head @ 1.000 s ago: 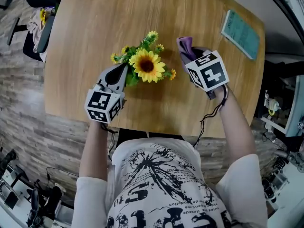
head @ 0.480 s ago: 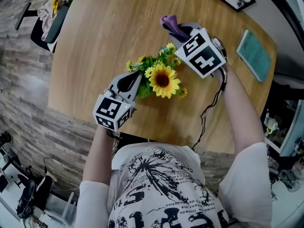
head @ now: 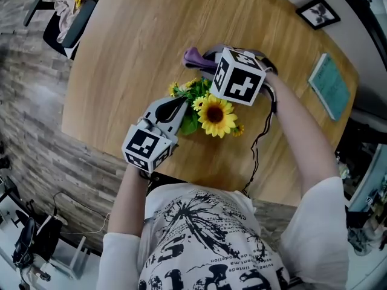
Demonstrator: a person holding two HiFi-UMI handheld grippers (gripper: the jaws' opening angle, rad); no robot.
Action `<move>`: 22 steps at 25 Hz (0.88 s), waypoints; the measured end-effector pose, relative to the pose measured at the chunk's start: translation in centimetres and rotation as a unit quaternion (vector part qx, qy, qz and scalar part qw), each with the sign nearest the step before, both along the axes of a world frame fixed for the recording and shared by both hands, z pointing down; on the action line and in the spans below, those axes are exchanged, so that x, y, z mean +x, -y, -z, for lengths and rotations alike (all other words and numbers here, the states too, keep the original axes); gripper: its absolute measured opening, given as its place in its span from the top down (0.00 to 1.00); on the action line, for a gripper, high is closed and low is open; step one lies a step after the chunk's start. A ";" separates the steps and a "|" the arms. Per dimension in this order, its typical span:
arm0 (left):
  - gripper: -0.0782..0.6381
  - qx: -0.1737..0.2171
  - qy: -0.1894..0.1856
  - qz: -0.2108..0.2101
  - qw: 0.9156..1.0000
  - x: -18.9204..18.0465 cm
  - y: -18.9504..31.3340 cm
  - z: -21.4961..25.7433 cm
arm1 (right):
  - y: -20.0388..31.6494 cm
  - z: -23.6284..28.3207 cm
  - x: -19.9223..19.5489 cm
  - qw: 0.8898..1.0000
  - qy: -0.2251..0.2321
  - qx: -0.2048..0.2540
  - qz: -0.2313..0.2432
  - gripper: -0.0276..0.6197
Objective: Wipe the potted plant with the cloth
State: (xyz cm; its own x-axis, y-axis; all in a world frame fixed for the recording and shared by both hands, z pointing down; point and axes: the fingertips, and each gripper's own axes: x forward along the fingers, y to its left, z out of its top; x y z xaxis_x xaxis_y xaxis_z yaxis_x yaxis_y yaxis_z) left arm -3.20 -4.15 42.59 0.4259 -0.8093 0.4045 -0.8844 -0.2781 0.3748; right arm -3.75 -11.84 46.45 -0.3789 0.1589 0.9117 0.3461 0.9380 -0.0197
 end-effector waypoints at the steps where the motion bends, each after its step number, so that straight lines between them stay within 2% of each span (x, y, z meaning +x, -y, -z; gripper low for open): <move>1: 0.89 0.000 0.000 0.002 1.000 0.0 0.0 0.0 | -0.4 -0.2 0.1 1.000 -0.007 -0.005 0.019 0.84; 4: 0.89 -0.002 -0.004 0.008 1.000 -0.1 0.0 0.0 | -1.5 -0.6 0.3 0.997 -0.018 -0.019 0.071 0.84; 7: 0.89 -0.004 -0.021 0.021 1.000 -0.4 0.3 0.1 | -2.3 -0.8 0.7 0.994 -0.028 -0.033 0.100 0.84; 11: 0.89 -0.001 -0.007 0.019 1.000 -0.4 0.6 0.0 | -3.0 -1.4 2.2 0.988 -0.058 -0.033 0.136 0.85; 15: 0.89 -0.003 -0.009 0.021 1.000 -0.2 1.0 -0.2 | -3.4 -2.0 3.8 0.984 -0.079 -0.040 0.153 0.85; 22: 0.89 -0.007 -0.002 0.020 1.000 -0.2 1.1 -0.5 | -3.6 -2.2 5.1 0.983 -0.086 -0.051 0.155 0.85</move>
